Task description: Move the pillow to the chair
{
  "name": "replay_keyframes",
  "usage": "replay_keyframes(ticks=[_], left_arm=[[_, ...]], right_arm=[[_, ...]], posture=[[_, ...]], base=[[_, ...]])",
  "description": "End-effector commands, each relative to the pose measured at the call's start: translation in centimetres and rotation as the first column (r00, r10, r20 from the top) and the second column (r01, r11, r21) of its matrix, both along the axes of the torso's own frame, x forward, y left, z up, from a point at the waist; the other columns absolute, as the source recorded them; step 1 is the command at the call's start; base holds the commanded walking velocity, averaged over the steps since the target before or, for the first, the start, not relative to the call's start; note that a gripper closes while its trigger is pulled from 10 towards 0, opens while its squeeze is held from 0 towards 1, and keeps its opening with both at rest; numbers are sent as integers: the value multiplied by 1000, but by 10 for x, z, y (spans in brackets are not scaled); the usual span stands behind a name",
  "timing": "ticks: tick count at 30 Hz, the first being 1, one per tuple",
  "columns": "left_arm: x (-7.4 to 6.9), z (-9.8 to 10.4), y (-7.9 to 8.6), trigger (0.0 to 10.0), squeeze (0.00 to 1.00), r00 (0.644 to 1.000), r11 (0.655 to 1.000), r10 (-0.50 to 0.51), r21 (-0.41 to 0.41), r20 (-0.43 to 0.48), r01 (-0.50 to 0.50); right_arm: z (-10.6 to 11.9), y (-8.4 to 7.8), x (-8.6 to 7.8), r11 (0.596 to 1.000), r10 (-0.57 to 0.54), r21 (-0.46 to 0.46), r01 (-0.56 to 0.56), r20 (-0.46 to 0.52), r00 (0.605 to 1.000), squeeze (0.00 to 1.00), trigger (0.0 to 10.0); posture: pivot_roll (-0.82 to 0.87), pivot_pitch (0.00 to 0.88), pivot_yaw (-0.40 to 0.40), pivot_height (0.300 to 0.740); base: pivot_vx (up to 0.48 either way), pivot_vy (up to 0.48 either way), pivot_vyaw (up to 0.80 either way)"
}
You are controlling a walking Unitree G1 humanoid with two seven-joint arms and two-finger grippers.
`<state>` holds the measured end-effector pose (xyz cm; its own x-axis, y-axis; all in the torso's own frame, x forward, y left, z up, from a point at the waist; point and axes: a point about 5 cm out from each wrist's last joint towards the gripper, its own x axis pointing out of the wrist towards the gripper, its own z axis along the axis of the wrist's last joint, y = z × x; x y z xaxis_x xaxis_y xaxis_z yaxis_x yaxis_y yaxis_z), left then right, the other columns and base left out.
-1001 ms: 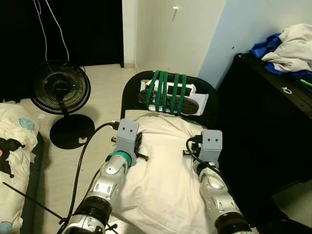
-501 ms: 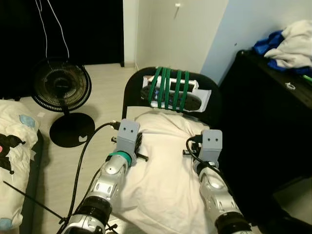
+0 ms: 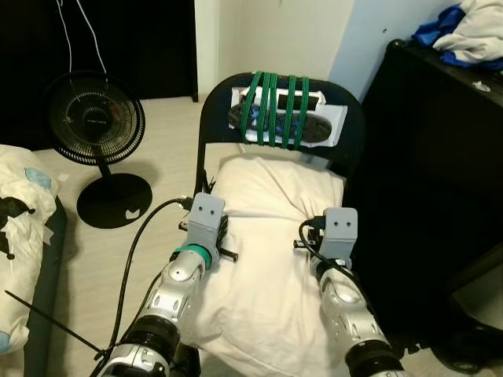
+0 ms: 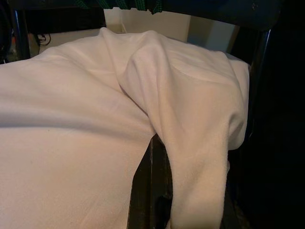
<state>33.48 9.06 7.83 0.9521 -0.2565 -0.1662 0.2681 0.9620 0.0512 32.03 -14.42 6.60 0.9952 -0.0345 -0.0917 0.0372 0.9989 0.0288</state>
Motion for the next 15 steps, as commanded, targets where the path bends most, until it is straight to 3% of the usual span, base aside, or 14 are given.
replay_keyframes(ticks=[1, 9, 15], left_arm=[[3, 4, 2, 10000, 0, 1000, 1000, 13, -3, 15, -13], [7, 3, 1, 10000, 0, 1000, 1000, -1, 15, 8, 1], [27, 17, 8, 10000, 0, 998, 994, 48, 97, 39, -52]], right_arm=[[6, -6, 3, 1000, -23, -7, 24, 32, 999, 0, 10000], [9, 0, 11, 999, 31, -43, -31, 12, 999, 0, 10000], [13, 0, 31, 997, 23, -65, -28, -69, 997, 0, 10000]], posture=[[-83, 0, 3, 605], [-89, 30, -1, 605], [-102, 66, 4, 605]], base=[[0, 0, 0], [0, 0, 0], [0, 0, 0]])
